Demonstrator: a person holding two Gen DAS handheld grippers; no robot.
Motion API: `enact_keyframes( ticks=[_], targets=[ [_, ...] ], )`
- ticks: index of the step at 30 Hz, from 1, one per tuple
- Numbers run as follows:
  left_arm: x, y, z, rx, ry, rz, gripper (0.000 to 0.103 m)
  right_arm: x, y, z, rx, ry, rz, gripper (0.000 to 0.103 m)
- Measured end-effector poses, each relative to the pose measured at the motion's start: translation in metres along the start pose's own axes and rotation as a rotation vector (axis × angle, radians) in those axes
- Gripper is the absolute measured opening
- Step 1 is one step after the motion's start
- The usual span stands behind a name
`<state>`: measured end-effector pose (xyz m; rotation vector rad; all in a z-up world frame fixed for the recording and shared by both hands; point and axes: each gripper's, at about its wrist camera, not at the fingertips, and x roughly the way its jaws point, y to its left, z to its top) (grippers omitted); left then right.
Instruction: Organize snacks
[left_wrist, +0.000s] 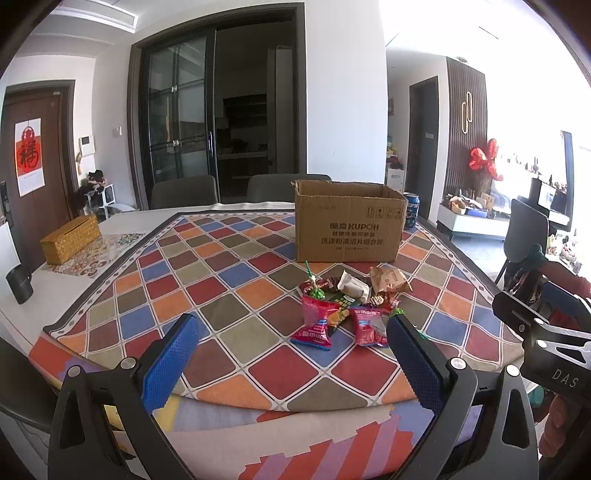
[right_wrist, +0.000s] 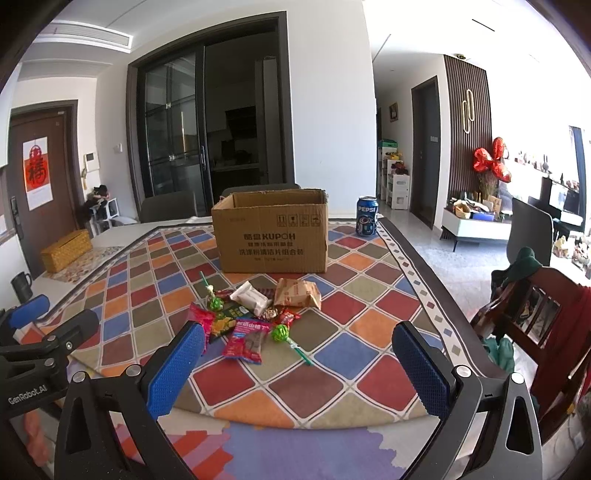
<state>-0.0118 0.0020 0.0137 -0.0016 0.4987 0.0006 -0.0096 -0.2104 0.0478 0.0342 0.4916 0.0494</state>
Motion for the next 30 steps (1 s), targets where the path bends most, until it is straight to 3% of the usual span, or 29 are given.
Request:
enact_keyframes(
  ticks=[30],
  targets=[
    [-0.0057, -0.0025, 0.0049, 0.01, -0.024, -0.003, 0.103, -0.0019, 0.0002, 0.0009, 0.003, -0.003, 0.003, 0.102]
  ],
)
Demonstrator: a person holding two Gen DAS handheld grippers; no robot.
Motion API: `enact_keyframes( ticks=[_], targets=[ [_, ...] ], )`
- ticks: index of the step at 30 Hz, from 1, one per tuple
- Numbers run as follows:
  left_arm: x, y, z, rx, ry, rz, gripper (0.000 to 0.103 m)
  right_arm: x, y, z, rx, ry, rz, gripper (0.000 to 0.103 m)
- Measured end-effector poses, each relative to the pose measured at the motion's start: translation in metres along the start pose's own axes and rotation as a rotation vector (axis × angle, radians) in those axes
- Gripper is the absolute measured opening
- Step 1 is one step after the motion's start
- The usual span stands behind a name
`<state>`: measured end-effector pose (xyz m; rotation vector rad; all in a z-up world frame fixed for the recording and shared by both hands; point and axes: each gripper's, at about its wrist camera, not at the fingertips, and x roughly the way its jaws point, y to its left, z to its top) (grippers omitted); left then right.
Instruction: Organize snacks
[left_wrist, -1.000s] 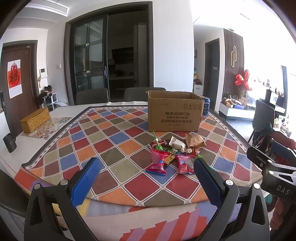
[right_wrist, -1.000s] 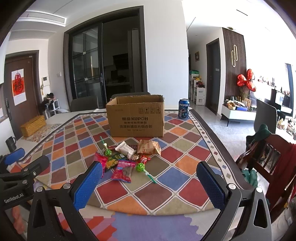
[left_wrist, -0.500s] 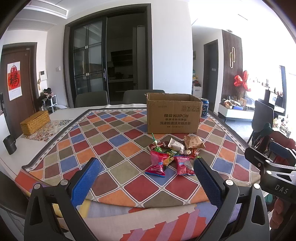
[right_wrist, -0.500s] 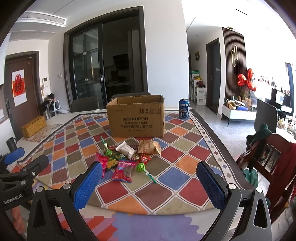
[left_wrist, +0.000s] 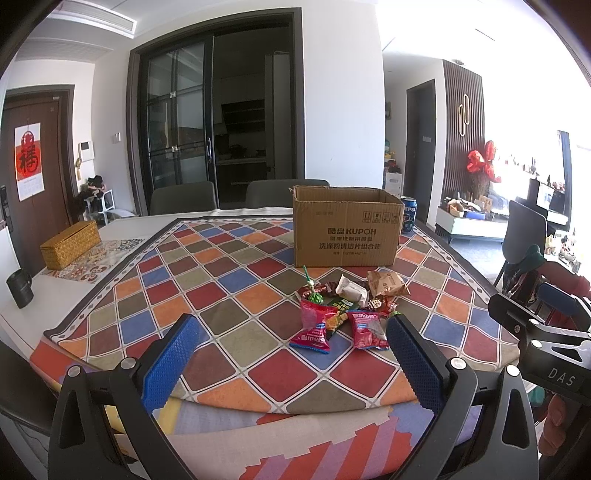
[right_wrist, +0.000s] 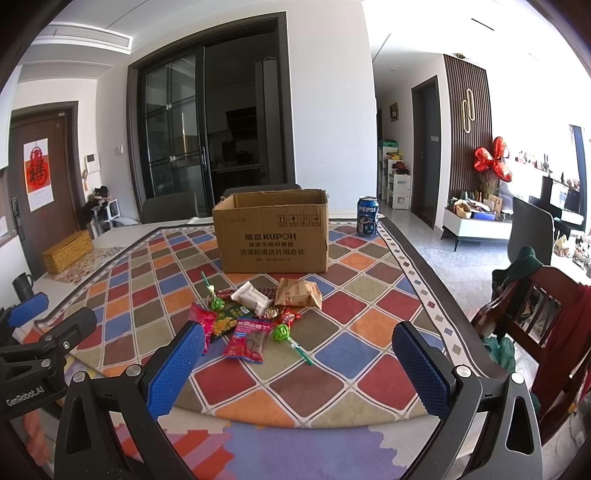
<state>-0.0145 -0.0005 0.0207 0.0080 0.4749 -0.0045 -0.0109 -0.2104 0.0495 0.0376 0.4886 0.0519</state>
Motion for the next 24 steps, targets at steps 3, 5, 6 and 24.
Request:
enact_keyframes(
  ticks=[3, 5, 6, 24],
  targets=[
    [0.0, 0.0, 0.0, 0.0, -0.001, 0.0, 0.103, -0.001, 0.0, 0.0, 0.0, 0.0, 0.0, 0.102],
    [0.0, 0.0, -0.001, 0.0, 0.0, -0.001, 0.103, -0.001, 0.0, 0.001, 0.0, -0.001, 0.0, 0.102],
    [0.0, 0.0, -0.001, 0.0, -0.001, 0.0, 0.103, 0.0, 0.0, 0.0, 0.0, -0.001, 0.0, 0.102],
    [0.012, 0.0, -0.001, 0.008, 0.04, 0.005, 0.103, 0.011, -0.001, -0.001, -0.003, 0.036, 0.005, 0.102]
  ],
)
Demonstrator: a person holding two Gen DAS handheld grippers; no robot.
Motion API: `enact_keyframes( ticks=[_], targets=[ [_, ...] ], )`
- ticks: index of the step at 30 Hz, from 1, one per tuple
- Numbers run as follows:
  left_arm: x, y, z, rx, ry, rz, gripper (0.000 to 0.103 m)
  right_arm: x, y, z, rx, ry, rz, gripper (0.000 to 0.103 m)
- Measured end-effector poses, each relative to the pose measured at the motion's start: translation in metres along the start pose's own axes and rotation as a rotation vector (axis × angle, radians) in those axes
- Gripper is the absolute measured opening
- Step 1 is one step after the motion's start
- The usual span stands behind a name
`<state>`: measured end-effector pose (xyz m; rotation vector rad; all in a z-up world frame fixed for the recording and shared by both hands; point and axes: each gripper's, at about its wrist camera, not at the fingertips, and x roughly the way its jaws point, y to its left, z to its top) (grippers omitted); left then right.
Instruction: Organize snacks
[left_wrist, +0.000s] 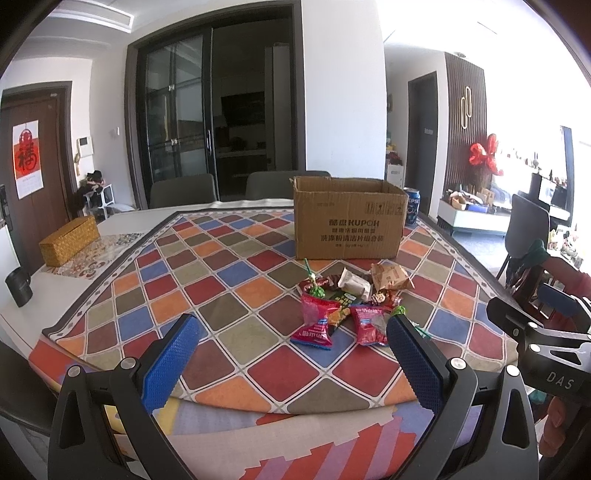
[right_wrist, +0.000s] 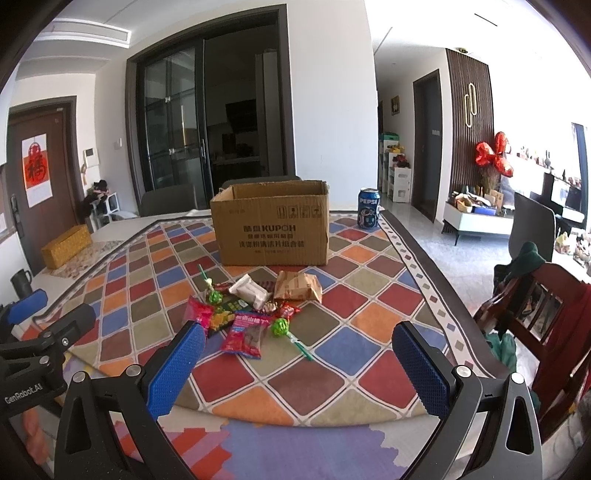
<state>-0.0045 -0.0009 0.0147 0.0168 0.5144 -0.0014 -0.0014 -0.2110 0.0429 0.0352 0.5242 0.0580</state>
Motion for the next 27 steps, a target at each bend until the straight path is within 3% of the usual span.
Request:
enact_keyframes(
  ticks=[9, 14, 27],
  targets=[
    [0.033, -0.001, 0.002, 0.01, 0.054, -0.007, 0.102, 0.028, 0.003, 0.002, -0.017, 0.066, 0.033, 0.102],
    [0.058, -0.002, 0.004, 0.014, 0.107, -0.017, 0.095, 0.049, 0.005, 0.005, -0.032, 0.109, 0.055, 0.102],
    [0.136, -0.006, 0.002, 0.014, 0.28, -0.067, 0.074, 0.13, 0.007, 0.003, -0.009, 0.291, 0.132, 0.079]
  ],
)
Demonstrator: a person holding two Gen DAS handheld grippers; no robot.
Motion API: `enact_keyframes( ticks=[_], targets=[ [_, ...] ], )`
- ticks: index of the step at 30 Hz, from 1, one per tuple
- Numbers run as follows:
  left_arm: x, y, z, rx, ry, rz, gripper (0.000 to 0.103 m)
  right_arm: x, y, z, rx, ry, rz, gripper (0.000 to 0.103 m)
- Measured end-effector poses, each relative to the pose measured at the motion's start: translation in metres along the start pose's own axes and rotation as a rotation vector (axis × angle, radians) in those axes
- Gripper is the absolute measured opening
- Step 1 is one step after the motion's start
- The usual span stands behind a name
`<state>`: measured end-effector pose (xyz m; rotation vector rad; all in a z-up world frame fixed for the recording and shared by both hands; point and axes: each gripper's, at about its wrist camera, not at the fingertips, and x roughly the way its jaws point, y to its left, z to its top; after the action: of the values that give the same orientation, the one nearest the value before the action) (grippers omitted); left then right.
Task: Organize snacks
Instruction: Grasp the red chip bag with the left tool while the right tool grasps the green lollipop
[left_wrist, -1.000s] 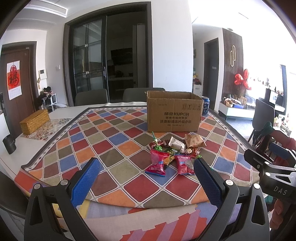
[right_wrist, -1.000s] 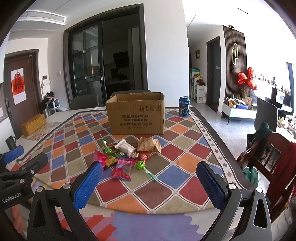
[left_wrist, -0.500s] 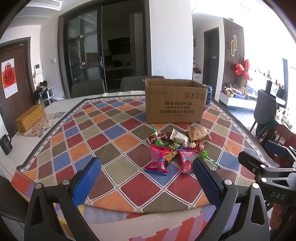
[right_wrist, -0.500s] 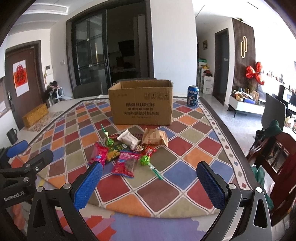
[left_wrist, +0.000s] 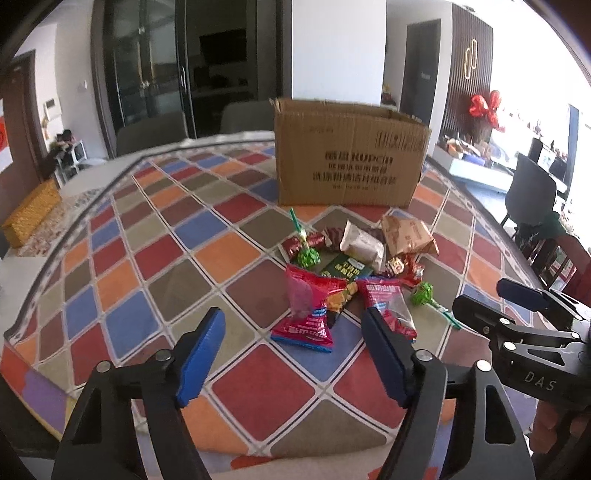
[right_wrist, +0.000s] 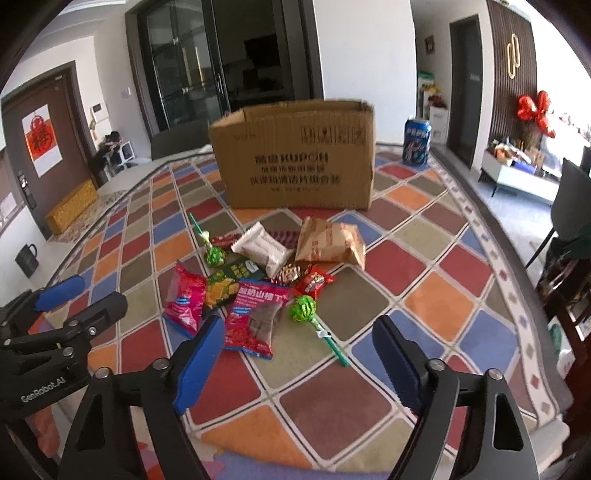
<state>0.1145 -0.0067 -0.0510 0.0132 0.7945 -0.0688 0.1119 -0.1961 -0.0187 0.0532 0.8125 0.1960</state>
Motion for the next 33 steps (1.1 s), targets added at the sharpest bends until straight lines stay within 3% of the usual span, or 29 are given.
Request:
enact_keyframes(
  ticks=[13, 16, 26, 31, 33],
  targets=[
    [0.063, 0.0, 0.004, -0.004, 0.15, -0.045, 0.057, 0.063, -0.01, 0.007, 0.037, 0.145, 0.043, 0.058],
    [0.072, 0.0, 0.004, -0.004, 0.169, -0.053, 0.055, 0.071, -0.011, 0.007, 0.039, 0.166, 0.048, 0.055],
    [0.092, 0.001, 0.005, -0.016, 0.216, -0.087, 0.035, 0.091, -0.013, 0.011, 0.031, 0.213, 0.055, 0.042],
    [0.092, 0.002, 0.007, -0.027, 0.212, -0.098, 0.032, 0.096, -0.012, 0.013, 0.025, 0.222, 0.062, 0.029],
    [0.09, 0.001, 0.006, -0.027, 0.21, -0.1, 0.031, 0.096, -0.011, 0.012, 0.022, 0.221, 0.063, 0.028]
  ],
)
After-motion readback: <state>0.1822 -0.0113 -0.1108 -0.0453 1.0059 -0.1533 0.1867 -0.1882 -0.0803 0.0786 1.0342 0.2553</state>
